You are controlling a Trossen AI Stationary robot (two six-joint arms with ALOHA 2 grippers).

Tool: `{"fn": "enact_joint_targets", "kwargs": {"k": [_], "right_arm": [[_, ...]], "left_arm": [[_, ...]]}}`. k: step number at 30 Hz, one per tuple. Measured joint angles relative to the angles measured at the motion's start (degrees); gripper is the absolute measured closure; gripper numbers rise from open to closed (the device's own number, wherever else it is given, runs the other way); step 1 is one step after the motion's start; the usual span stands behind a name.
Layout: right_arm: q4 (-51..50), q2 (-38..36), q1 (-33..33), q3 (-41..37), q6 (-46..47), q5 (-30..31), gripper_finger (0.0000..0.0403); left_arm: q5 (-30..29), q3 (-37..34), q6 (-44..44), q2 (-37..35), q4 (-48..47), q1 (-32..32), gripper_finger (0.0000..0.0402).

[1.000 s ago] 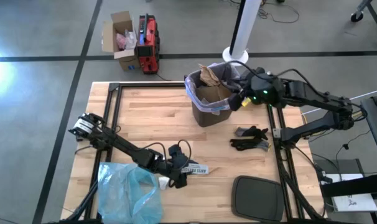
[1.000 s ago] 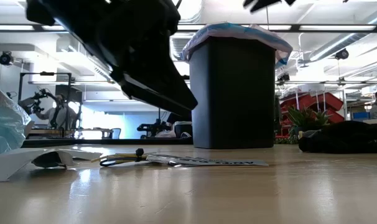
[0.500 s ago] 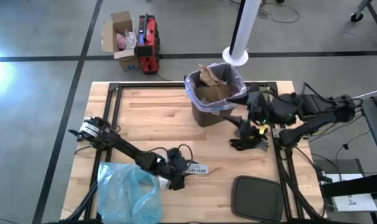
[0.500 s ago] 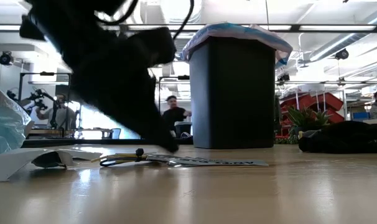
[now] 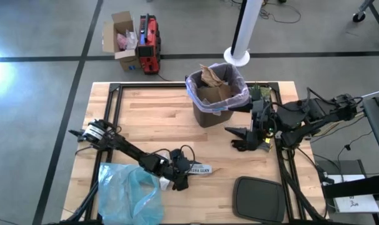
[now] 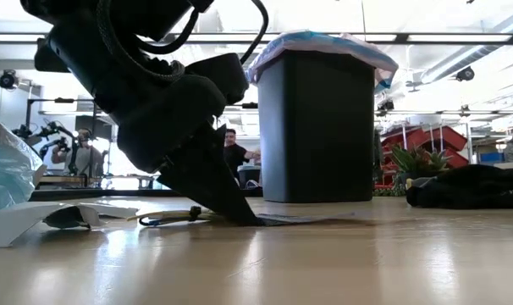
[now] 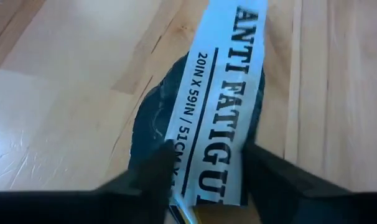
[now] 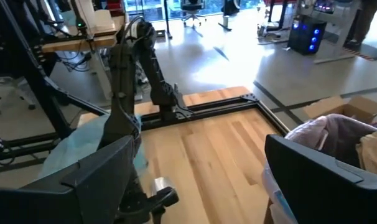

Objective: Place trash/remove bag and relplace
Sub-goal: Put the white paper into the trash bin

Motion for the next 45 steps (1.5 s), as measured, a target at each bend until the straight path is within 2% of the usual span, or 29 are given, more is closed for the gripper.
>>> {"fn": "enact_joint_targets", "kwargs": {"k": [5, 7, 14, 20, 23, 29, 38, 45], "right_arm": [[0.0, 0.0, 1.5, 0.0, -0.4, 0.0, 0.0054], [0.0, 0.0, 2.0, 0.0, -0.4, 0.0, 0.0054], [0.0, -0.6, 2.7, 0.0, -0.4, 0.0, 0.0054], [-0.6, -2.0, 2.7, 0.0, -0.3, 0.2, 0.0054], [-1.2, -2.3, 2.7, 0.0, -0.3, 0.2, 0.0054], [-4.6, -3.0, 2.7, 0.0, 0.5, 0.2, 0.0054], [-9.5, -5.4, 2.7, 0.0, 6.2, 0.0, 0.0054], [-11.9, -5.7, 2.7, 0.0, 6.5, 0.0, 0.0054]], "left_arm": [[0.1, 0.0, 0.0, -0.1, 0.0, 0.0, 0.0356], [0.3, -0.1, 0.0, -0.7, -0.1, 0.1, 0.0388], [-2.5, 4.4, 6.5, -5.7, -6.1, 0.1, 0.0383], [-13.5, 14.8, 16.8, -12.9, -7.6, 1.4, 0.0399], [-16.9, 20.0, 23.8, -14.7, -7.9, 3.0, 0.0396], [-17.4, 30.1, 32.6, -16.7, -7.2, 8.0, 0.04], [-17.4, 38.5, 34.5, -16.6, -6.8, 16.9, 0.0401], [-16.7, 39.4, 32.9, -16.6, 5.9, 23.4, 0.0398]]}}
